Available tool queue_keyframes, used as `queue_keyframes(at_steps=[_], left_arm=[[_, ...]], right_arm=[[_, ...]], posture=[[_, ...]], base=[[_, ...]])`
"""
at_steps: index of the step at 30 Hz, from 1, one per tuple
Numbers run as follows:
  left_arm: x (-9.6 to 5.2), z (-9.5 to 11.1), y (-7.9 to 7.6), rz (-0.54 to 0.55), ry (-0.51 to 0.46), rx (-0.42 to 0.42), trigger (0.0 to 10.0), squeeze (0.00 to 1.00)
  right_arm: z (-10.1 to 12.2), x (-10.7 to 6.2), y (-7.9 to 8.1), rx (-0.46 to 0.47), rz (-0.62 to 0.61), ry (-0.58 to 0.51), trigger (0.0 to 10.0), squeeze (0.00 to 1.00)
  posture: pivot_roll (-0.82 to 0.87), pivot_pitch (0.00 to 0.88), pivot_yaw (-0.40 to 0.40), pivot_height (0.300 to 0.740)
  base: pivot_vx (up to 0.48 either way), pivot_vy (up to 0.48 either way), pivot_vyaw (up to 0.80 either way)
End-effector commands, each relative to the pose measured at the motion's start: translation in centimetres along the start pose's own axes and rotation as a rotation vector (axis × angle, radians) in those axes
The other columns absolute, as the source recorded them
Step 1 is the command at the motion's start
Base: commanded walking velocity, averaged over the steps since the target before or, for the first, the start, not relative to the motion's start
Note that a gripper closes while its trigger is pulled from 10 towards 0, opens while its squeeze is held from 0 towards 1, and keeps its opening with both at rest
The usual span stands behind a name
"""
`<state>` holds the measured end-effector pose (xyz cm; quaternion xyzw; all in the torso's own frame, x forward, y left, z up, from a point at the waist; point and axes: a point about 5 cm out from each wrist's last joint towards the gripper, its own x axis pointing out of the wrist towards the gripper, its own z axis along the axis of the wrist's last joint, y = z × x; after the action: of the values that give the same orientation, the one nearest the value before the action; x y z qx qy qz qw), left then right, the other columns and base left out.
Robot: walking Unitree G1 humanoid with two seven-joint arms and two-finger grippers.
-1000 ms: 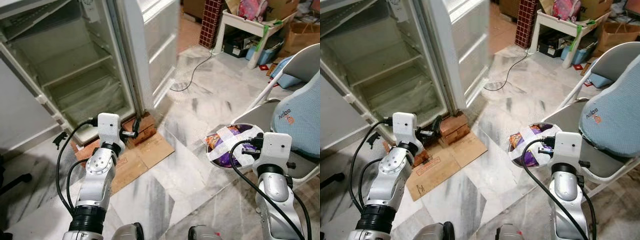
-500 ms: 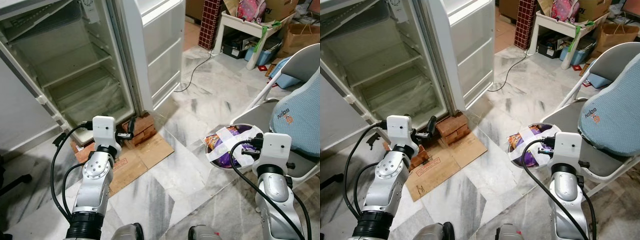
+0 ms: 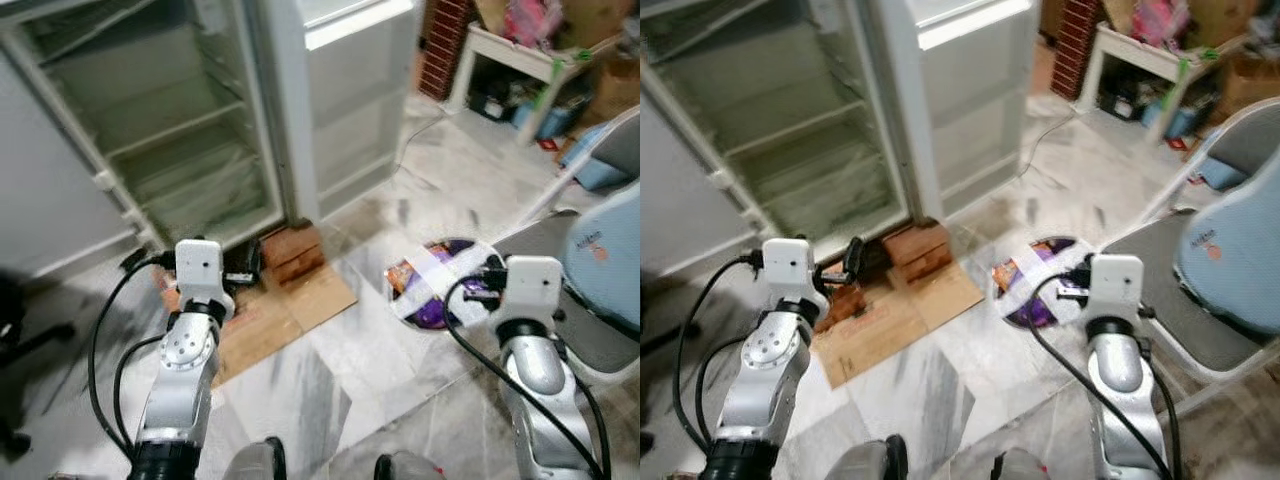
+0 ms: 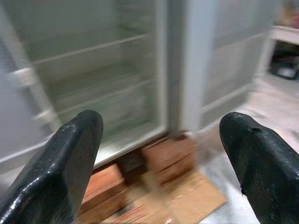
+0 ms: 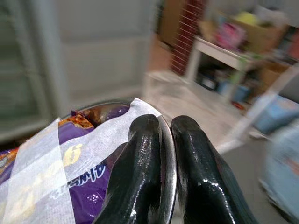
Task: Restocking fridge
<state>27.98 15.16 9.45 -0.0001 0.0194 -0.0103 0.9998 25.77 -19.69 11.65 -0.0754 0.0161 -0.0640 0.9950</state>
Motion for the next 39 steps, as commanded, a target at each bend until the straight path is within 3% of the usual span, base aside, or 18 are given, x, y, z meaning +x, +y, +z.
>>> queue_keyframes(at_steps=[1, 11, 19, 25, 32, 39], left_arm=[[-0.2, 0.3, 0.6, 0.034, -0.005, 0.010, 10.0, 0.00], [-0.7, 0.2, 1.0, 0.033, 0.003, 0.022, 10.0, 0.00], [-1.9, -0.5, 1.9, 0.064, 0.041, 0.033, 10.0, 0.00], [-2.3, -0.4, 2.1, 0.037, 0.041, 0.002, 10.0, 0.00], [-2.5, -0.1, 1.4, -0.002, 0.033, -0.015, 10.0, 0.00], [-2.4, 0.0, 1.3, -0.007, 0.032, -0.019, 10.0, 0.00]], right_arm=[[0.5, 0.1, 0.2, 0.018, 0.021, -0.027, 10.0, 0.00], [0.9, 0.3, 1.1, 0.033, 0.093, -0.053, 10.0, 0.00], [0.9, 0.3, 1.1, 0.046, 0.106, -0.058, 10.0, 0.00], [0.8, 0.5, 1.5, 0.068, 0.120, -0.053, 10.0, 0.00], [1.2, 0.8, 2.1, 0.062, 0.180, -0.083, 10.0, 0.00], [1.4, 1.1, 2.1, 0.054, 0.176, -0.086, 10.0, 0.00]], posture=[[-0.05, 0.106, 0.056, 0.740], [-0.05, 0.103, 0.054, 0.740], [-0.04, 0.107, 0.054, 0.740], [-0.03, 0.109, 0.051, 0.740], [-0.03, 0.109, 0.050, 0.740], [-0.02, 0.112, 0.049, 0.740]], base=[[0.000, 0.000, 0.80], [0.000, 0.000, 0.79], [0.000, 0.000, 0.74], [0.000, 0.000, 0.15], [0.353, 0.000, 0.00], [0.416, 0.000, 0.67]])
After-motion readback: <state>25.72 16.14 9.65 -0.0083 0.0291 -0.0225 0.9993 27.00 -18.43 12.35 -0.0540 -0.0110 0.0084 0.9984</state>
